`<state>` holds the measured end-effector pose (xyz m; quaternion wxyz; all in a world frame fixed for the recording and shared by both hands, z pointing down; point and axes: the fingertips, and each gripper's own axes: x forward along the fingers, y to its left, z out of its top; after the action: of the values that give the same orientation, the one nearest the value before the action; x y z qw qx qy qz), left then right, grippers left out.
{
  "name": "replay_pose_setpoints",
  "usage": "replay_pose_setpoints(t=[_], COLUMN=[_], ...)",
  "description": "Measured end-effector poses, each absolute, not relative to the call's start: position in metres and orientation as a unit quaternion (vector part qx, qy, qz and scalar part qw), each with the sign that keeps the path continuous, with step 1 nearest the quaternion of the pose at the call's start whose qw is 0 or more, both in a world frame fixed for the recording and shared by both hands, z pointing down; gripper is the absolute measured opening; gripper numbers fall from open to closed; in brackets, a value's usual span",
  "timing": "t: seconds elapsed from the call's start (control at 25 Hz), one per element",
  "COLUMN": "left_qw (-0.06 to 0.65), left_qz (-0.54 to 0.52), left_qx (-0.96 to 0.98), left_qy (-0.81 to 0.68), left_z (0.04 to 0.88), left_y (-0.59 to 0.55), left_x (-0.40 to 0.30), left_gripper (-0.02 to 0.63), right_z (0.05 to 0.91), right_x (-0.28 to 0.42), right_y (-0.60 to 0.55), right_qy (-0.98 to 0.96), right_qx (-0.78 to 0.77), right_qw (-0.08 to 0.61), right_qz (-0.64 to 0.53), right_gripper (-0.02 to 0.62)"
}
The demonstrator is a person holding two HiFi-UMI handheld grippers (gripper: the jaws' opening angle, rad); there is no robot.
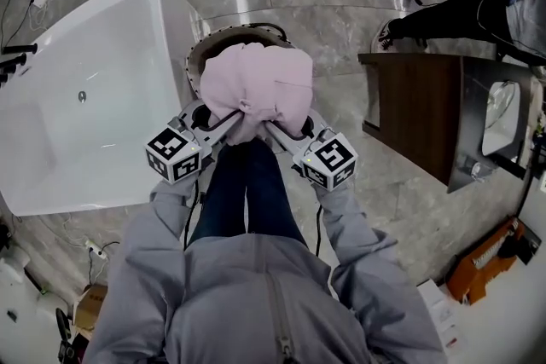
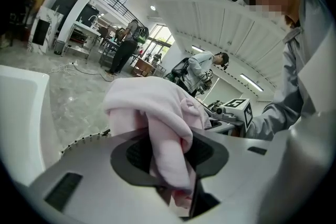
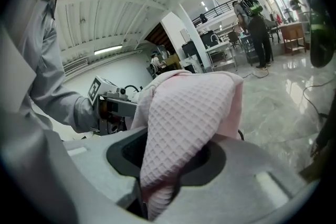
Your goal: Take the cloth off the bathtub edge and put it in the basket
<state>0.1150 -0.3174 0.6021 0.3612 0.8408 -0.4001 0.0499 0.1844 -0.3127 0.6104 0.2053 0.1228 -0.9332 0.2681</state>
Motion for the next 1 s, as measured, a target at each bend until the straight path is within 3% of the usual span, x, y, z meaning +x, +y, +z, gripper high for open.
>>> replay_pose_setpoints(t=[0.28,0.6,0.64,0.68,0.72,0.84,1.0], left_qw=[0.399,0.463,0.482,0.503,0.52,0.528,0.527], left_qz=[0.061,0.089,0.11,0.134,0.155,0.195,0.2], left_qx=[0.821,0.77,0.756,0.738,0.72,0.683,0.679], left_qy=[-0.404,-0.431,-0.429,-0.429,-0.433,-0.465,-0.469], left_z=[0.647,0.706,0.719,0.733,0.747,0.766,0.769], left_y=[-0.321,-0.321,-0.316,-0.31,-0.303,-0.289,-0.287], left_x=[0.102,0.086,0.086,0.087,0.085,0.071,0.067], left_gripper=[0.143,0.092,0.11,0.236,0.281,0.287,0.287], right_z=[0.656,0.718,0.727,0.736,0.743,0.756,0.757], right_x=[0.177,0.176,0.177,0.179,0.18,0.182,0.181], right_y=[-0.322,-0.333,-0.334,-0.336,-0.337,-0.34,-0.34], right_qy=[-0.915,-0.875,-0.865,-0.854,-0.843,-0.825,-0.823], right_qx=[0.122,0.146,0.155,0.165,0.175,0.189,0.19], right_qw=[0.24,0.285,0.295,0.303,0.311,0.332,0.336], right_qz=[0.3,0.363,0.375,0.389,0.401,0.417,0.417], right_gripper=[0.144,0.15,0.155,0.162,0.188,0.295,0.307])
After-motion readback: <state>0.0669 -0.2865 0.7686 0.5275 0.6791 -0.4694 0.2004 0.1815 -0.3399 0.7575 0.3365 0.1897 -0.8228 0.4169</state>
